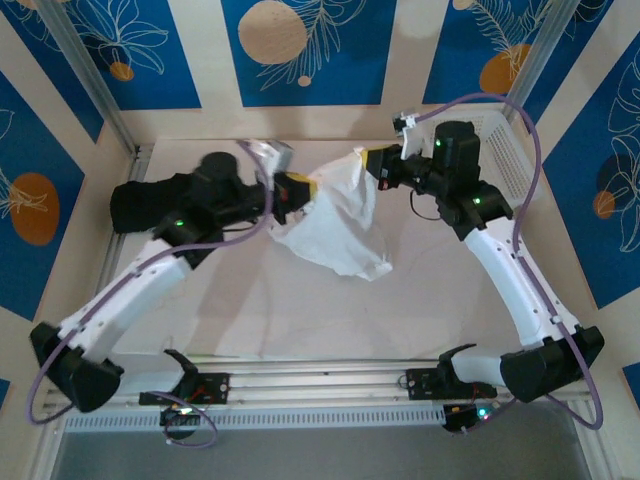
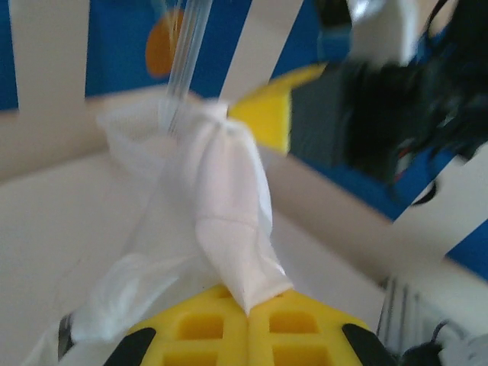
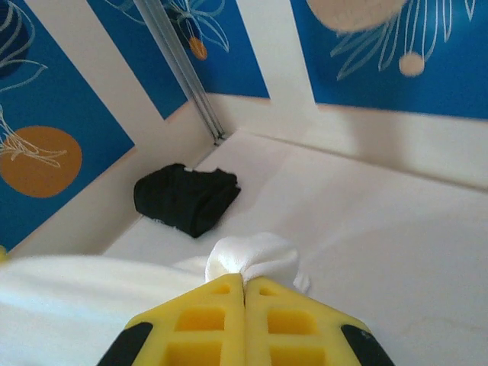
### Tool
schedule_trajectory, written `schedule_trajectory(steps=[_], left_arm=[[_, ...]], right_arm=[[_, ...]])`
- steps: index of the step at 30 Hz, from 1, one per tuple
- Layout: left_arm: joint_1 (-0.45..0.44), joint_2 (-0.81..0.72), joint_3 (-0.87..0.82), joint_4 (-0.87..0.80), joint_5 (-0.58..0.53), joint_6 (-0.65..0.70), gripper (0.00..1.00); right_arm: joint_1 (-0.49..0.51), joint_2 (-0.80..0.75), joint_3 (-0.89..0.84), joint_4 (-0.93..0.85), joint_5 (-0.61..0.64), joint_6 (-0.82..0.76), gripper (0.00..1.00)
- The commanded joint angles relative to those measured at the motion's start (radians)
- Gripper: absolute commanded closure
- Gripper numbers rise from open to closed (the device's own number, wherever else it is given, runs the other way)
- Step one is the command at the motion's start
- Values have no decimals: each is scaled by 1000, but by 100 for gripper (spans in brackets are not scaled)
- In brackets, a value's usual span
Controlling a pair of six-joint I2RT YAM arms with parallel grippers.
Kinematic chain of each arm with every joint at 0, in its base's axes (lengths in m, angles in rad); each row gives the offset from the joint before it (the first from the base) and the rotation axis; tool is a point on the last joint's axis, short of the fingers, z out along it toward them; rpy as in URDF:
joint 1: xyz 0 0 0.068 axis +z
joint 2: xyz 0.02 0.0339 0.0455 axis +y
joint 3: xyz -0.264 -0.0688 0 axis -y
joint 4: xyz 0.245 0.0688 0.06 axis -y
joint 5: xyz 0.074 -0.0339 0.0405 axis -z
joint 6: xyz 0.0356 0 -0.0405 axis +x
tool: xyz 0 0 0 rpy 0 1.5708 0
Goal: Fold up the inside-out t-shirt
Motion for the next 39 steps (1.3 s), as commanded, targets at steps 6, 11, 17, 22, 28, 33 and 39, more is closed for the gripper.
schedule_trajectory(steps=[6, 11, 17, 22, 28, 33, 39], left_arm=[[34, -36, 34, -100, -79, -75, 100], [-51, 14, 82, -94, -115, -51, 100], [-109, 66, 135, -92, -176, -87, 100], [-110, 43, 96, -119, -308, -98, 100], [-110, 30, 64, -106, -311, -119, 100], [-111, 25, 47, -96, -273, -133, 100], [-111, 4, 19, -98, -279, -132, 100]], right_arm=[[59, 214, 302, -195, 204, -126, 100], [89, 359, 504, -258, 193, -139, 100], [114, 443, 634, -425, 213, -152, 81], [119, 177, 267, -287, 238, -129, 58], [196, -127, -254, 90, 52, -12, 44], [269, -78, -333, 256, 66, -10, 33], [273, -29, -325, 301, 99, -23, 80]])
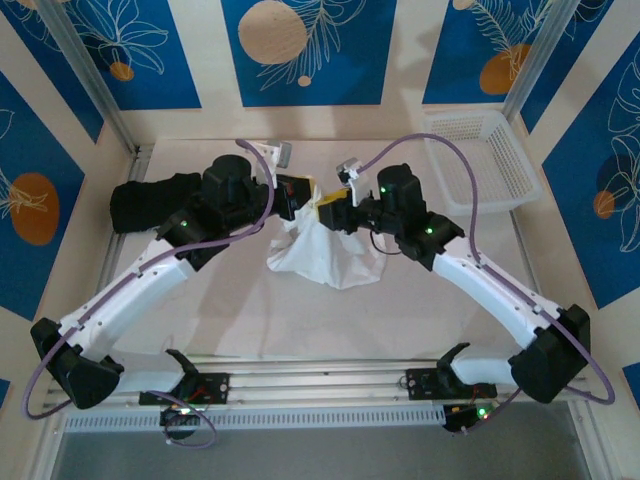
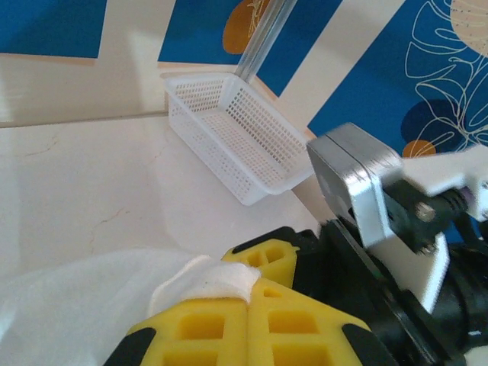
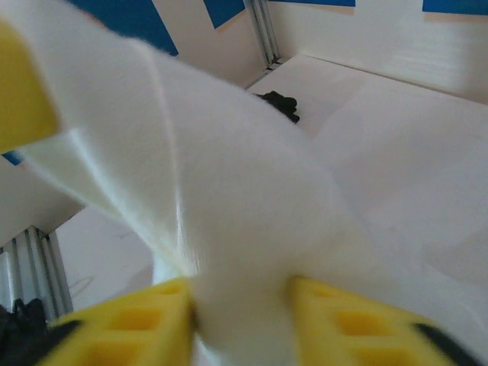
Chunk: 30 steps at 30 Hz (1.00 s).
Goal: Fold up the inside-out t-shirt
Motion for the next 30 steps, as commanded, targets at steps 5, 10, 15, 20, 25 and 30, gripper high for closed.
schedule_trajectory(steps=[5, 10, 15, 20, 25, 30], left_arm=[[1, -56, -32, 8, -25, 20, 100], [22, -80, -111, 18, -62, 84, 88], [25, -106, -226, 90, 11, 138, 72], [20, -118, -277, 135, 152, 126, 60], [-1, -147, -303, 156, 159, 132, 54], [-5, -111, -261, 119, 132, 184, 46]], right_arm=[[-60, -78, -25, 23, -71, -20, 100], [-177, -115, -33, -11, -337, 26, 100], [-244, -108, -32, 10, -510, 107, 100], [-275, -73, -1, -7, -569, 197, 100], [-276, -39, 36, -51, -569, 238, 100], [-265, -23, 58, -88, -627, 203, 100]])
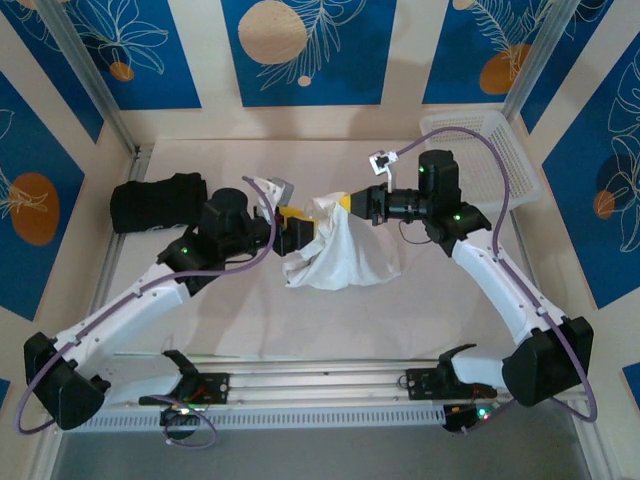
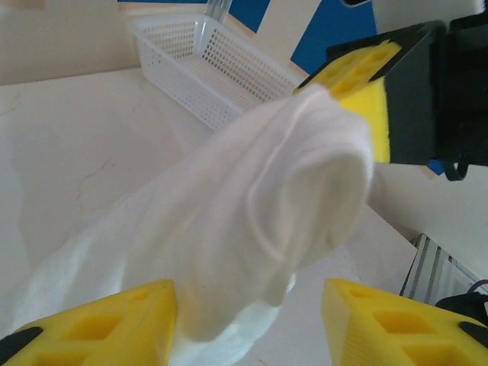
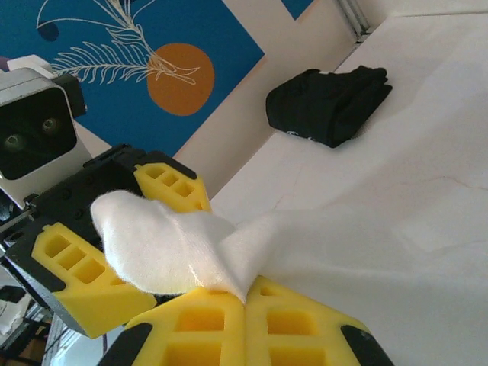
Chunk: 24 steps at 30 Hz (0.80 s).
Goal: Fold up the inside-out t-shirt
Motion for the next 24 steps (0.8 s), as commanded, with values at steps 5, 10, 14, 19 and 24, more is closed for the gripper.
schedule_trajectory(steps=[5, 10, 14, 19, 24], left_arm=[[-7, 96, 100, -4, 60, 70, 56], [14, 96, 121, 36, 187, 17, 97], [21, 78, 106, 54, 340, -33, 100], [24, 66, 99, 33, 367, -53, 100], [28, 75, 107, 2, 309, -50, 100]], right_arm=[[-1, -6, 75, -134, -129, -100, 100], [-36, 11, 133, -348, -33, -256, 100], [-52, 23, 142, -352, 234, -174, 92], [-20, 31, 159, -345, 267, -175, 78], [-3, -63, 96, -367, 301, -238, 70]])
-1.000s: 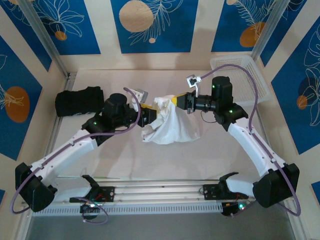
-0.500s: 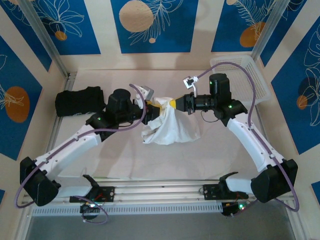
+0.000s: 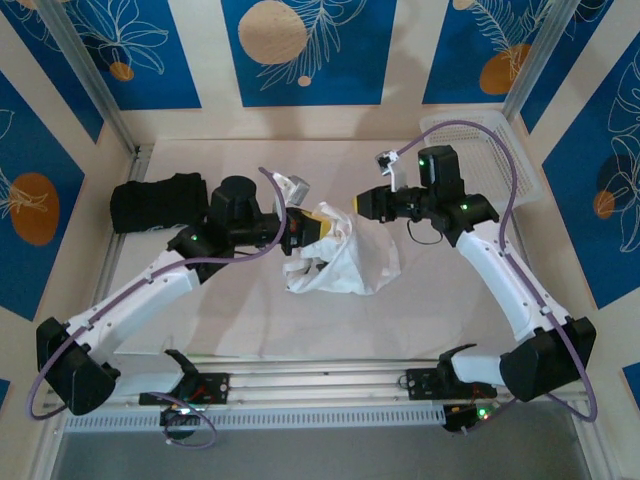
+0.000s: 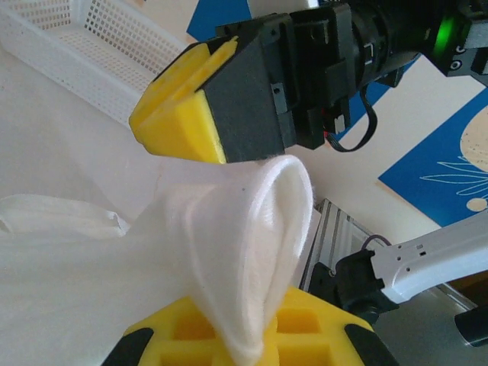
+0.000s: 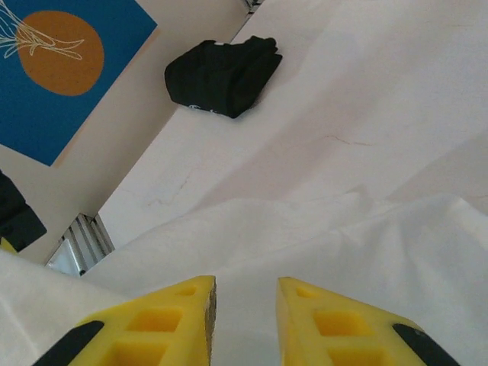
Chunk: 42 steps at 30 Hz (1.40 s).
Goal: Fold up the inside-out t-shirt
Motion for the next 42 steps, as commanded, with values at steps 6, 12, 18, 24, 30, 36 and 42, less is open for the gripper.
schedule_trajectory(steps=[6, 12, 18, 24, 30, 36, 42], left_arm=[[12, 1, 32, -35, -39, -12, 100], [12, 17, 41, -39, -45, -13, 100], [13, 19, 40, -33, -37, -18, 100], [13, 19, 30, -18, -23, -32, 100], [12, 15, 30, -39, -43, -17, 100], [33, 27, 53, -140, -244, -16, 100], [81, 41, 15, -122, -259, -42, 83]], right_arm=[[53, -273, -173, 27, 14, -82, 68], [196, -332, -217, 59, 108, -133, 69], [245, -230, -150, 52, 230, -159, 67], [257, -171, -129, 61, 242, -175, 66], [262, -164, -121, 71, 239, -175, 87], [235, -230, -65, -52, 177, -218, 100], [85, -273, -122, 111, -187, -16, 100]])
